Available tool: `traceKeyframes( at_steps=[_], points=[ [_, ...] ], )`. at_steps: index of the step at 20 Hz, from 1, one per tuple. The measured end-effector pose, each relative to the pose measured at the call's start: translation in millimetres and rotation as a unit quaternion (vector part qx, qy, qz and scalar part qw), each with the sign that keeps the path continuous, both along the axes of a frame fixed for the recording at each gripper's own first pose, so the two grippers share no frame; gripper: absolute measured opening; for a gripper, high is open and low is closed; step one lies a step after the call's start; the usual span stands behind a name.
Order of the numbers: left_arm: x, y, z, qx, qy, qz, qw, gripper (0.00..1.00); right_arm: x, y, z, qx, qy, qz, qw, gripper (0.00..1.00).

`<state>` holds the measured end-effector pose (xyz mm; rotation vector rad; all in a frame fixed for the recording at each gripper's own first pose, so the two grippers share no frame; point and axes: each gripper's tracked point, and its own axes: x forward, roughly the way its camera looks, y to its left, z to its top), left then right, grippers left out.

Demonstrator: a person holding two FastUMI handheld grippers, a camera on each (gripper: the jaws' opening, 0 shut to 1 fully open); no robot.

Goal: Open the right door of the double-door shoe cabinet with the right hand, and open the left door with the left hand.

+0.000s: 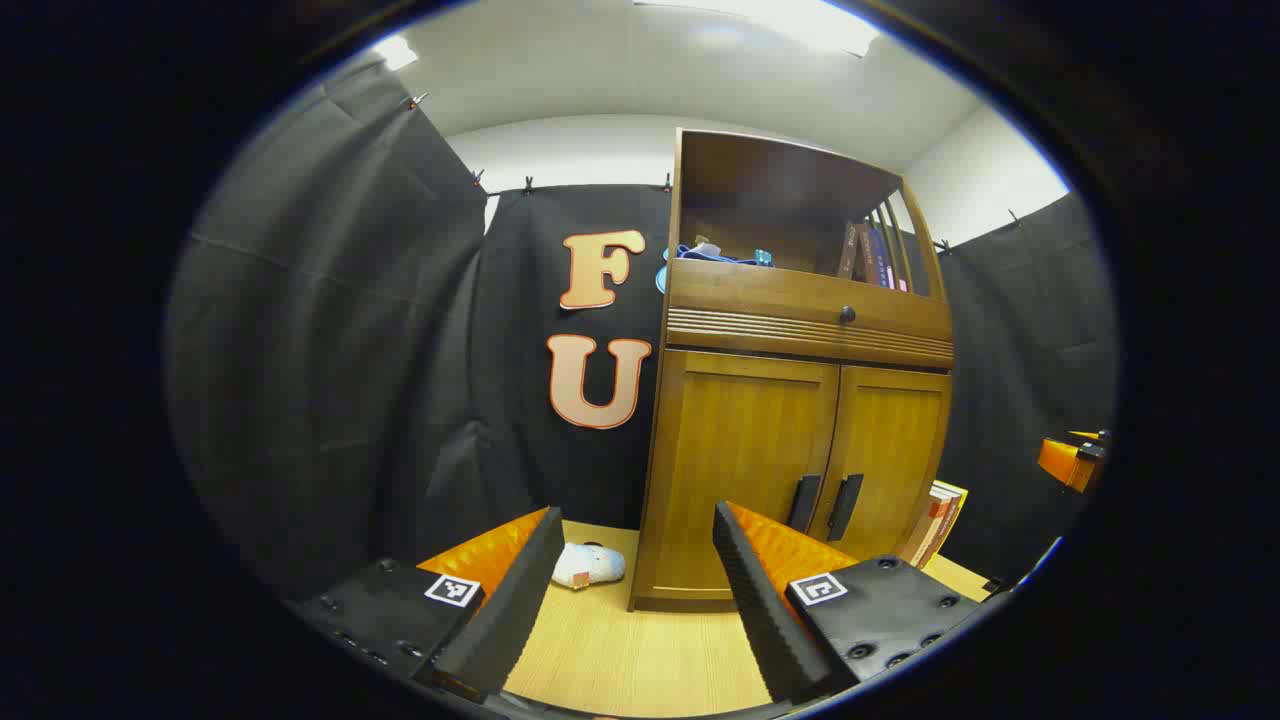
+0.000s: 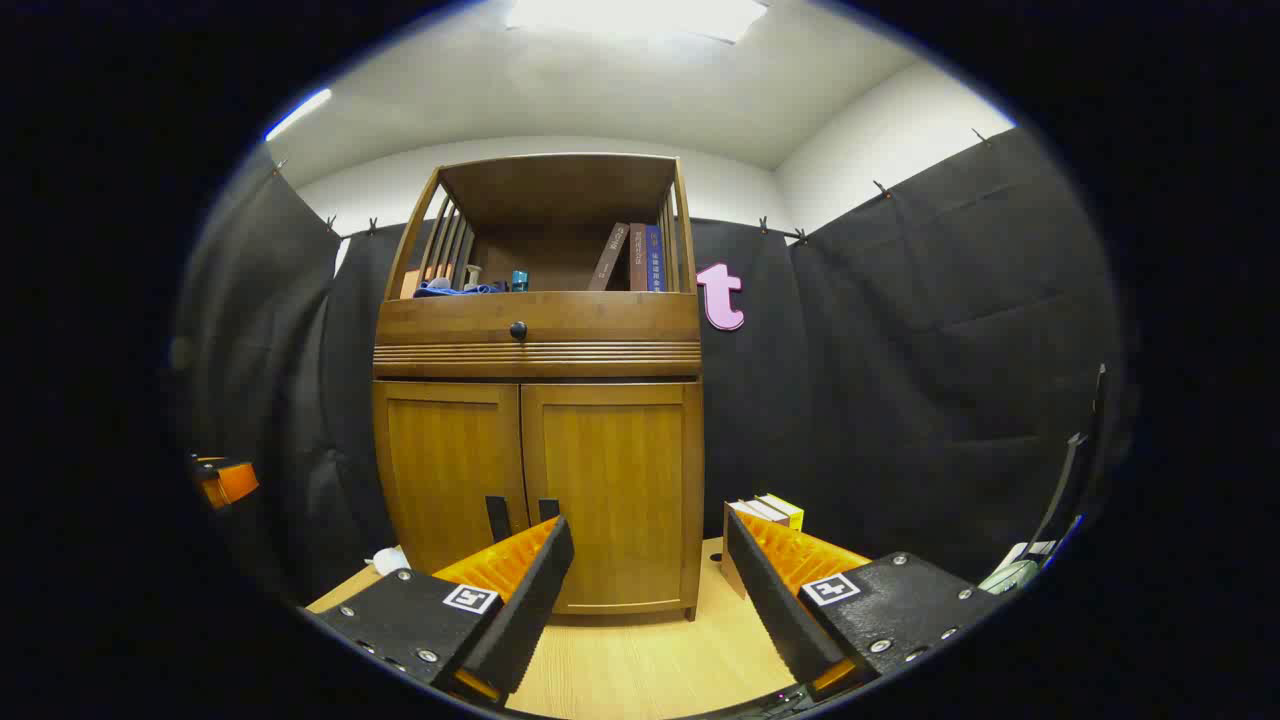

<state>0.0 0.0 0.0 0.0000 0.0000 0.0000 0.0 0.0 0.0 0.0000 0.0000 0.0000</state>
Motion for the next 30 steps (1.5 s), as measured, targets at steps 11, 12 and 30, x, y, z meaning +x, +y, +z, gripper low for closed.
traceKeyframes(
  at_steps=[11, 12, 30],
  points=[
    [-5, -16, 10, 0.016, -0.016, -0.008, 1.0, 0.93, -9, -9, -5, -0.018, 0.01, 0.003, 1.0, 0.95],
    [-6, -16, 11, 0.019, -0.018, -0.007, 1.0, 0.93, -9, -10, -4, -0.016, 0.01, 0.003, 1.0, 0.95],
    [-10, 1, 14, 0.025, -0.008, 0.003, 1.0, 0.93, 45, 50, -54, -0.004, 0.039, 0.058, 0.998, 0.95]
  ],
)
